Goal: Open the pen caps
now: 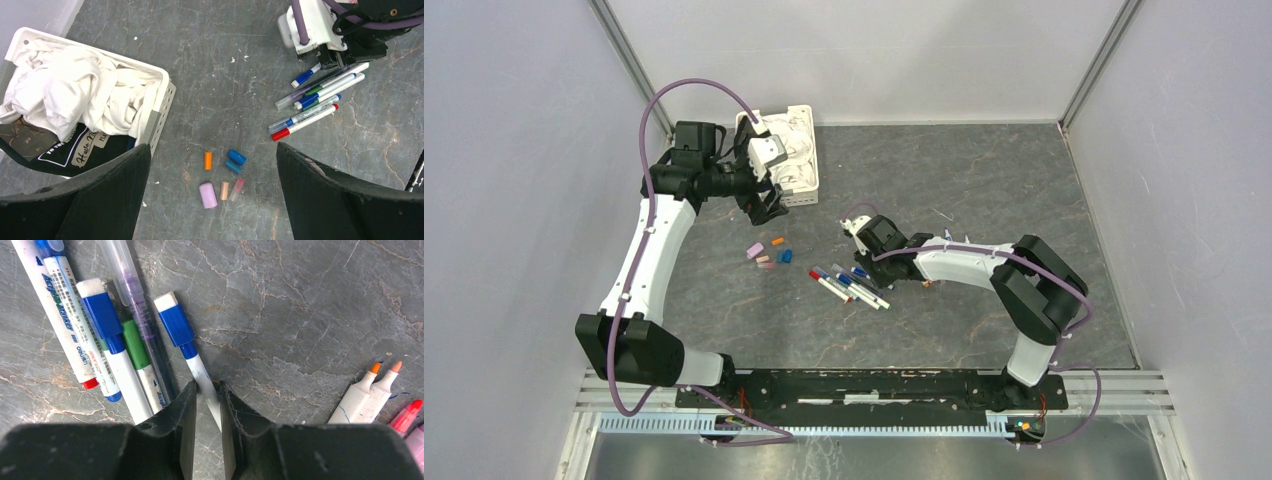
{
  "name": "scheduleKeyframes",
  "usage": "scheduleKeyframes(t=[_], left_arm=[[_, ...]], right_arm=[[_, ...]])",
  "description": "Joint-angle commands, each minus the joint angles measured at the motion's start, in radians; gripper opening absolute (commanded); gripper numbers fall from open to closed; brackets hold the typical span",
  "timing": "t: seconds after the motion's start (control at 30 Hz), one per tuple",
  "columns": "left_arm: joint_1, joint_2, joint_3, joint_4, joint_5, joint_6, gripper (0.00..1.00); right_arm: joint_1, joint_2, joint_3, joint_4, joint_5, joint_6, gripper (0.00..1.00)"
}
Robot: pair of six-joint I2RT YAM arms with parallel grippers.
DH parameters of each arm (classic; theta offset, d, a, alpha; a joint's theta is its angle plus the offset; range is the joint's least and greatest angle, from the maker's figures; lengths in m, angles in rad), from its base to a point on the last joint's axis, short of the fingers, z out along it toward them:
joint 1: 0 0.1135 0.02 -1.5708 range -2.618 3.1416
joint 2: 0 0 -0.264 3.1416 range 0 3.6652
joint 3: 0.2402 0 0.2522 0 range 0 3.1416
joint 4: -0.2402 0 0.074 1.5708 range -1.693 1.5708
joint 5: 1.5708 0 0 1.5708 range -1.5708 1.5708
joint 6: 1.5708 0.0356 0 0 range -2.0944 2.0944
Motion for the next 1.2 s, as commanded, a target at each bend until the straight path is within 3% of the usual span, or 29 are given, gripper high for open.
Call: scheduleKeyframes(t=[0.0,0.2,0.33,0.57,0.8,0.97,1.17], left_arm=[[-0.001,-0.022,-0.001,-0.022,0.058,0.029,1.00],[-0.002,-0.011,-0.017,-0.145,0.173,0.177,1.00],[-0.013,0.011,-0.035,-0.337,0.221,0.417,1.00],[-0.056,0.050,-0.103,-0.489,0.255,0.730,1.00],[-0.162,0.061,-0.145,-0.418,0.215,0.723,1.00],[-0.204,0.035,-0.186,-0.326,0.184,0.676,0.99],[-0.257,0.033,-0.209,-0.288,0.150,0.648,0.85]], right_arm=[[-0.049,-0.002,-0.050,0.044,-0.053,-0.004,0.27],[-0.076,-0.047,-0.065,0.068,-0.148,-0.032,0.15],[-0.092,-0.073,-0.020,0.037,-0.244,-0.060,0.00],[-0.113,-0.114,0.123,-0.014,-0.546,-0.038,0.00],[-0.111,-0.075,0.248,-0.068,-0.827,-0.006,0.00],[-0.109,-0.061,0.264,-0.074,-0.901,0.000,0.00],[-0.108,-0.045,0.268,-0.055,-0.967,0.018,0.00]])
